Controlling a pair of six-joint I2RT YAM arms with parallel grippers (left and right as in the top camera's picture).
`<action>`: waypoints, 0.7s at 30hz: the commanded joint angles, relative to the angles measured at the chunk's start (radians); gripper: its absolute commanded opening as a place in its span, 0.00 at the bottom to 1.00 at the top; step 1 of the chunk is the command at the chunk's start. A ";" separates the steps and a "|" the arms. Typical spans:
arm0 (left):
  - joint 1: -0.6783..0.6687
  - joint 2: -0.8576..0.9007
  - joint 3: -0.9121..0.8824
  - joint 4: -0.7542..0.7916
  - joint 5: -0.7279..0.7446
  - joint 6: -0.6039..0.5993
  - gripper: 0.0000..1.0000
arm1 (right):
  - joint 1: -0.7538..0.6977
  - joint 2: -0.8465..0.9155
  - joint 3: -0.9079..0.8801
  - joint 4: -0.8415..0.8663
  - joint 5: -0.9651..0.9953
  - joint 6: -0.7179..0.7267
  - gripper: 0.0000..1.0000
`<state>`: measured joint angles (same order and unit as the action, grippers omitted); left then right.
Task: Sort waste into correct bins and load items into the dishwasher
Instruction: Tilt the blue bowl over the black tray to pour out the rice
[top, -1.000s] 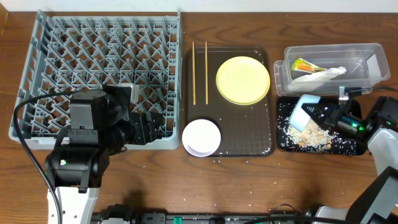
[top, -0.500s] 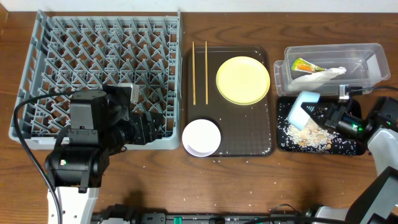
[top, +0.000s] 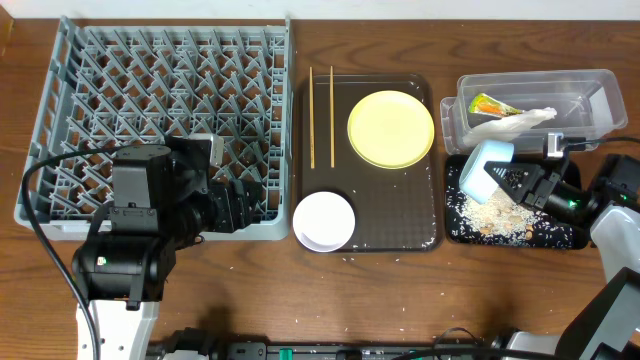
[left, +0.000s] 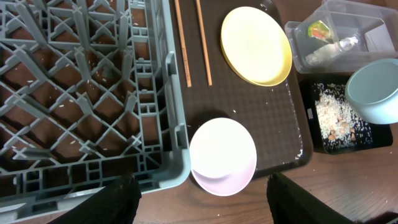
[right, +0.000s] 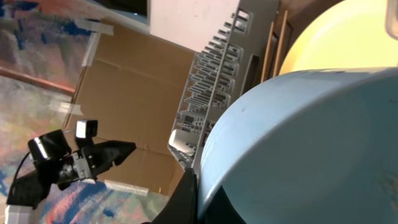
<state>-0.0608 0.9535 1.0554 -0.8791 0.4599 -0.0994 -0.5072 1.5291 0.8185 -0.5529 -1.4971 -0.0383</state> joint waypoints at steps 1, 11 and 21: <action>-0.003 0.000 0.024 0.001 -0.012 0.013 0.68 | 0.004 -0.011 0.003 0.003 -0.063 -0.031 0.01; -0.003 0.000 0.024 0.001 -0.012 0.013 0.67 | 0.002 -0.011 0.003 -0.035 0.362 0.228 0.01; -0.003 0.000 0.024 0.001 -0.012 0.013 0.67 | 0.009 -0.012 0.002 -0.041 0.047 -0.017 0.01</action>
<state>-0.0608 0.9539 1.0554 -0.8791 0.4599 -0.0994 -0.5072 1.5284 0.8177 -0.5911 -1.3457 0.0116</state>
